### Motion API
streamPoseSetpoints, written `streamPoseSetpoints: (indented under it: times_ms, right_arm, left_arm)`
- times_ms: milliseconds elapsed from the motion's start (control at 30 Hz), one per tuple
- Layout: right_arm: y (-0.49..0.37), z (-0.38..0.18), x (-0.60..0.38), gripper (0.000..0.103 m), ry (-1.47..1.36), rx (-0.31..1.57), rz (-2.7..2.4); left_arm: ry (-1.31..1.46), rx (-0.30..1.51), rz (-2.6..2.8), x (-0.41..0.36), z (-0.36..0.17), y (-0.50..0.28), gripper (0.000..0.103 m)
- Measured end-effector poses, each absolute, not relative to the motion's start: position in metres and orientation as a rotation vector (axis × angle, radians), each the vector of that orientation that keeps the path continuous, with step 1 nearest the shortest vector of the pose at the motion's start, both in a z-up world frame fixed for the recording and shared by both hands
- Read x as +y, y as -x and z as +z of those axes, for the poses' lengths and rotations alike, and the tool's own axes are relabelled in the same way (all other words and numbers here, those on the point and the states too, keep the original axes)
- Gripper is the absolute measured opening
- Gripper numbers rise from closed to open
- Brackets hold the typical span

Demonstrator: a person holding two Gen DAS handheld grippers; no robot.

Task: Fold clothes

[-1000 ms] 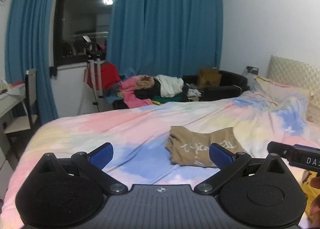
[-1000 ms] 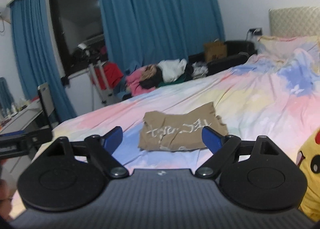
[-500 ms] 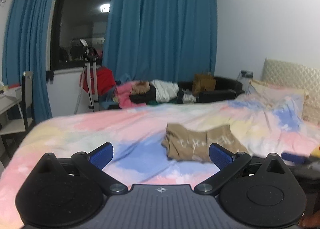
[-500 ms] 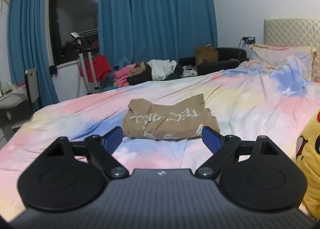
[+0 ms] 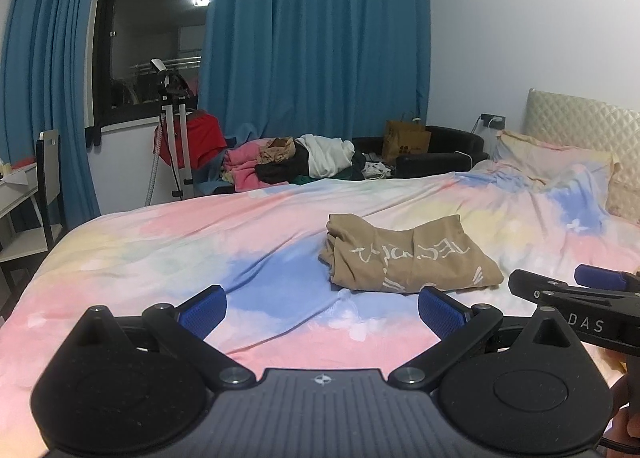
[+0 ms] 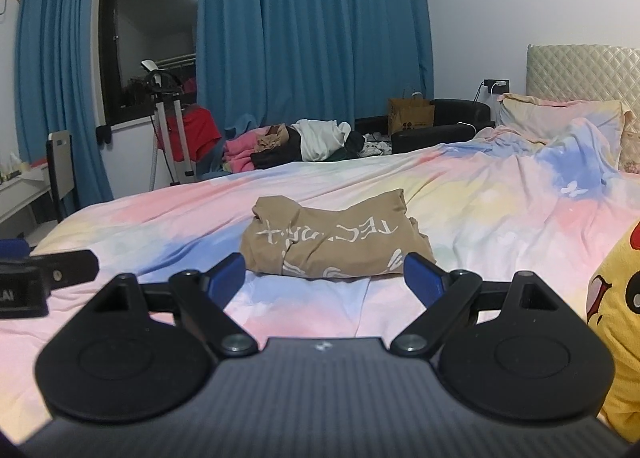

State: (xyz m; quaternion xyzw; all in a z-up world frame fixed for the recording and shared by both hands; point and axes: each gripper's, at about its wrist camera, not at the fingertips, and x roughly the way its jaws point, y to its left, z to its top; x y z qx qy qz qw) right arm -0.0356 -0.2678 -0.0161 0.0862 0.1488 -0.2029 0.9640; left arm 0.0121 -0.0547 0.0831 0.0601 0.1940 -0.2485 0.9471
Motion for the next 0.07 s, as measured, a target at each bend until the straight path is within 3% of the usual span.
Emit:
streamPoseSetpoints:
  times_ms: [67]
  right_arm:
    - [0.0355, -0.0166, -0.2670, 0.088, -0.173, 0.301, -0.411]
  left_arm:
    - [-0.121, 0.400, -0.506, -0.0546, 0.0826, -0.0134, 0.103]
